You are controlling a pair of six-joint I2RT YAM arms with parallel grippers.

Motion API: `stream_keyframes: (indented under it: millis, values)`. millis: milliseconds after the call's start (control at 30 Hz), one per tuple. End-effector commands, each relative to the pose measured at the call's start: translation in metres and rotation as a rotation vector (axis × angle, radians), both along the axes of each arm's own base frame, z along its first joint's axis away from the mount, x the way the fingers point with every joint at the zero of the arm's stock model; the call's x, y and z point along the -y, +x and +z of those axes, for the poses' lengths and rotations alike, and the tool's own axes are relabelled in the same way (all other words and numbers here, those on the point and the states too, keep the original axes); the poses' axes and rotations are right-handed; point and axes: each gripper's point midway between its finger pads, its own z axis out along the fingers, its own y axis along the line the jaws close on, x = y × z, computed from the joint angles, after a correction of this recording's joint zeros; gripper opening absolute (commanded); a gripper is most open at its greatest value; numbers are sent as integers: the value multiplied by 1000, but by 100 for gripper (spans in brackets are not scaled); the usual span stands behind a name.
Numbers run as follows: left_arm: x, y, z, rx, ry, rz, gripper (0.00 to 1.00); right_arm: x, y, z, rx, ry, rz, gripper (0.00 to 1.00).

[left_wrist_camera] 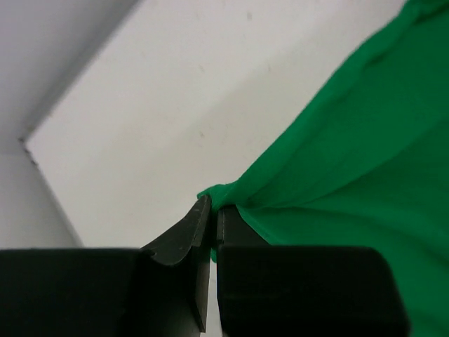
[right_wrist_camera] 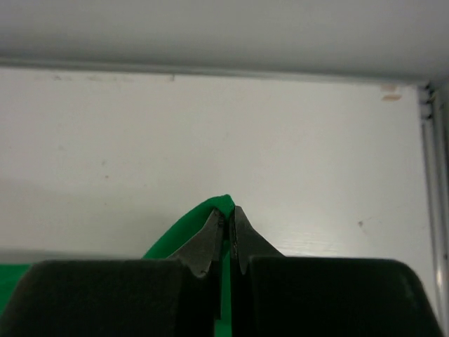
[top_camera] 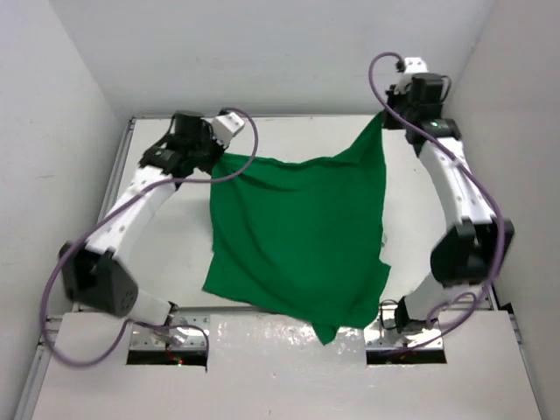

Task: Fold and stack the t-shirts
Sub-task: Flatten out the tshirt

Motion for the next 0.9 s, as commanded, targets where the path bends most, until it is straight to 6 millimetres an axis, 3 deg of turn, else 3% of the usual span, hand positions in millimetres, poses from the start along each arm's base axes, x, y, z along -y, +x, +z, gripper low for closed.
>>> stream_keyframes:
  millis: [0,33,67,100,167,200,367,400,433,467,567,600,633,667,700,733,767,800,833,867]
  values:
    - [-11,53,-17,60,5,72,0,-9,48,-32,25,41,-7,0]
    - [-19,65,-31,30,11,100,0,-9,58,-49,0,49,-21,0]
    - [-20,83,-59,-34,26,112,0,-8,69,-64,-11,51,-39,0]
    - [-22,92,-73,-67,36,117,0,-5,82,-102,-71,50,-62,0]
    - [-27,117,-107,-103,88,141,0,-3,102,-123,-79,72,-98,0]
    - [-32,127,-115,-98,105,173,0,-5,116,-146,-103,90,-112,0]
    - [-41,185,-133,-49,35,262,0,-3,165,-163,-44,124,-161,0]
    - [-42,192,-134,-44,22,279,0,-2,177,-148,-2,131,-170,0]
    - [-45,203,-135,-27,14,299,0,-2,184,-166,-21,131,-176,0]
    - [-51,211,-146,-27,8,324,0,-2,194,-156,7,147,-184,0]
    - [-60,228,-147,-3,-12,379,0,-5,204,-178,3,184,-199,0]
    - [-66,238,-151,6,-20,398,0,-6,210,-174,41,200,-199,0]
    - [-70,243,-153,11,-21,415,6,-5,213,-188,29,207,-212,0]
    - [-77,249,-153,25,-19,449,9,-4,217,-187,42,228,-233,0]
    - [-83,262,-154,47,-21,470,13,0,221,-191,44,236,-260,3]
    - [-88,270,-154,62,-19,492,25,0,225,-214,17,242,-274,10]
    - [-96,276,-155,74,-10,532,35,0,237,-198,62,273,-283,18]
    - [-99,290,-159,82,-3,554,48,-3,241,-202,56,288,-279,35]
    - [-106,297,-159,91,7,597,67,-4,254,-194,89,308,-275,46]
    - [-110,305,-160,87,12,618,72,-6,258,-190,93,327,-274,69]
